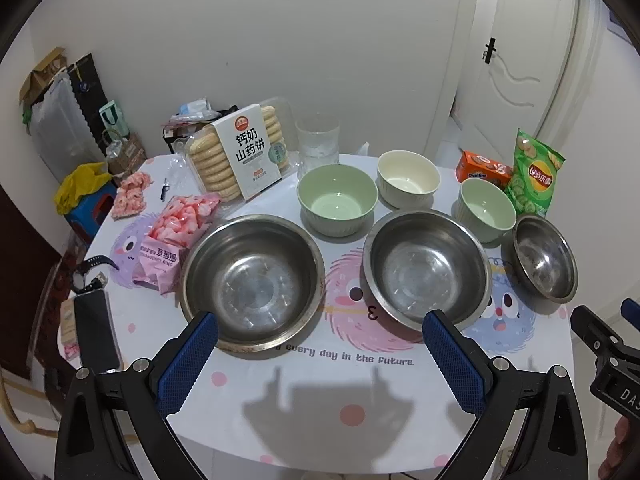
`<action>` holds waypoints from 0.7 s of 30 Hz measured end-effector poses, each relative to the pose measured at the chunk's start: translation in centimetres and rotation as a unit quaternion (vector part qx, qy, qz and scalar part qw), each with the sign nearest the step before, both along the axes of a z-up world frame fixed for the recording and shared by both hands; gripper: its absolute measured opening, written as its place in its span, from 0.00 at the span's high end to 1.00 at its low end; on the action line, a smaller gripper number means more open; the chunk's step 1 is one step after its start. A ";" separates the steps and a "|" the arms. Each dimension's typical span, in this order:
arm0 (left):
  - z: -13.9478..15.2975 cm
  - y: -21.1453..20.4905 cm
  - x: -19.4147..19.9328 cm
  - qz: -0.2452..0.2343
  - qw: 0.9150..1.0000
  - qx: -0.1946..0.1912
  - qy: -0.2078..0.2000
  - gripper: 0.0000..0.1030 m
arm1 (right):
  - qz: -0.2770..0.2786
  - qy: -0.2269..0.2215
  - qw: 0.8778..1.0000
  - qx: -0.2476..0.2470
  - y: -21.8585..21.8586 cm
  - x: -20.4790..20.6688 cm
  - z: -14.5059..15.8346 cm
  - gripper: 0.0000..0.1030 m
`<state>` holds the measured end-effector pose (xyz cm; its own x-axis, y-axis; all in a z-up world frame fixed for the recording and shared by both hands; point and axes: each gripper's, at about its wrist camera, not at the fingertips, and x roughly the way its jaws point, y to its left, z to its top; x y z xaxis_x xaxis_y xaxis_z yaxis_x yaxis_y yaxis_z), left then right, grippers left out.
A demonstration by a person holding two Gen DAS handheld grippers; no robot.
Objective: Organize plates and bowls
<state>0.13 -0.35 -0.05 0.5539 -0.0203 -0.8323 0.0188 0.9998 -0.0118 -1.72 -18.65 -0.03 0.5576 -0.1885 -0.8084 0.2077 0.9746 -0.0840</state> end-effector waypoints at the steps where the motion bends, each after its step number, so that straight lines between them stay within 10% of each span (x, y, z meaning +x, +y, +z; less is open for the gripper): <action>1: 0.0 0.0 0.0 0.000 1.000 -0.001 0.000 0.00 | 0.000 0.000 1.000 0.001 0.0 -0.1 0.0 0.00; 21: 0.2 -0.2 0.0 0.000 1.000 -0.001 -0.001 0.00 | 0.006 0.000 1.000 0.015 -0.3 0.0 0.0 0.00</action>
<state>0.10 -0.56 0.12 0.5552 -0.0230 -0.8314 0.0198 0.9997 -0.0144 -1.75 -18.94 -0.05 0.5606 -0.1575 -0.8130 0.1951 0.9792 -0.0551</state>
